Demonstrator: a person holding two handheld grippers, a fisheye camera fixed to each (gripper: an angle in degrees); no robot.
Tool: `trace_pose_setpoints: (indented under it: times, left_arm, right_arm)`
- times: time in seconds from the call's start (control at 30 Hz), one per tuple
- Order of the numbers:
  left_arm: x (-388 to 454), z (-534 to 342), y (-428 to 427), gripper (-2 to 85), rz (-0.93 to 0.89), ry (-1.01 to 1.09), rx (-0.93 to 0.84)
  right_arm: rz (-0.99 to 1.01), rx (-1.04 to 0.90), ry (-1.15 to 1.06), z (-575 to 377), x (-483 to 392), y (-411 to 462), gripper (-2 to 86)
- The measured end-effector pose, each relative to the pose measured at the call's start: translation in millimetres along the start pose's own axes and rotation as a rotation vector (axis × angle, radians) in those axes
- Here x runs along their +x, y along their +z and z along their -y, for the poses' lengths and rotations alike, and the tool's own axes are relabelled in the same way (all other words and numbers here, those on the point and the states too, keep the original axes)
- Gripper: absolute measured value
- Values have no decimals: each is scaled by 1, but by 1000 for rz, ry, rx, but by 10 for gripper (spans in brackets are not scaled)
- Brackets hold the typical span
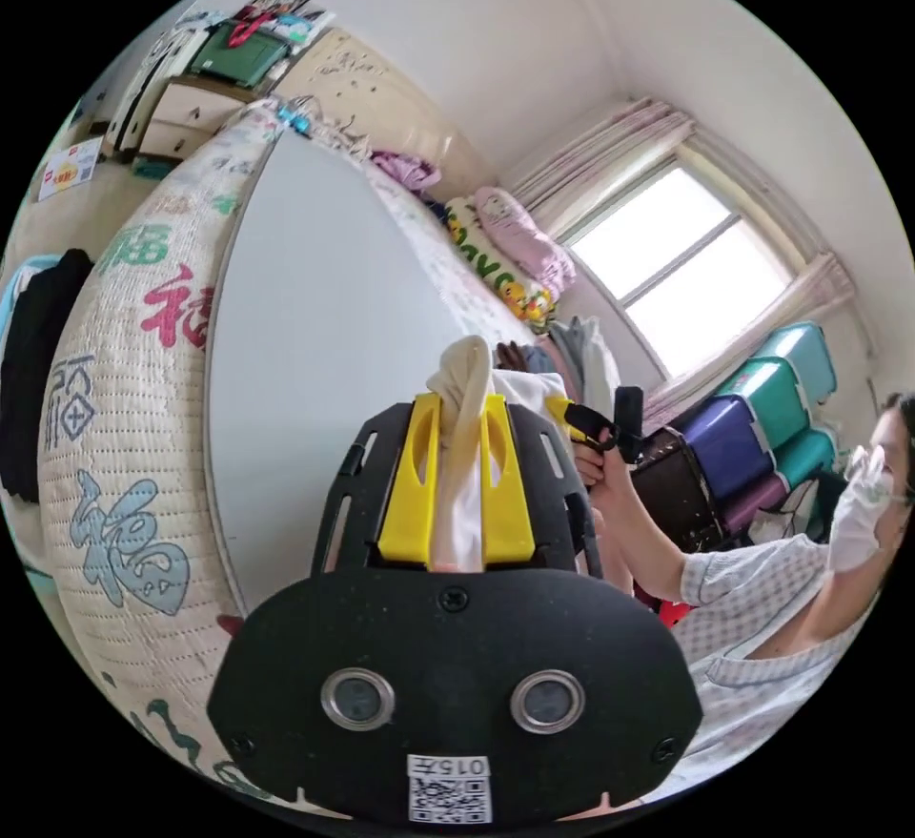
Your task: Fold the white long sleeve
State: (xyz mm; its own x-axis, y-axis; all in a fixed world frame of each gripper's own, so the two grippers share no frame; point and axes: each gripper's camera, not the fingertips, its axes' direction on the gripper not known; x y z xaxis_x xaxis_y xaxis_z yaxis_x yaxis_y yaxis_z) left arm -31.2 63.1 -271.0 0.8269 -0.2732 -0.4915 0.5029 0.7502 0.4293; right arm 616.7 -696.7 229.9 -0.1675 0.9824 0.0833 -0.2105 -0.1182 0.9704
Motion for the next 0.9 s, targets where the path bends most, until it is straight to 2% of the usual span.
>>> trace_pose_setpoints:
  times: [0.23,0.37,0.47,0.63,0.9]
  left_arm:
    - [228,-33,-39,62,-107,439,144]
    - [326,-50,-12,61,-183,607,191]
    - [393,-62,41,60,-253,698,192]
    - [483,-71,192,61,-434,724,99]
    - [558,-97,425,60,-548,701,-51]
  right_arm:
    - [6,288,-374,-68,-196,-132,91]
    - [-162,439,-549,-115,-300,-218,92]
    - [-318,504,-604,-145,-347,-270,92]
    - [-523,576,-546,-179,-370,-340,92]
    - [-854,555,-459,-197,-365,-395,92]
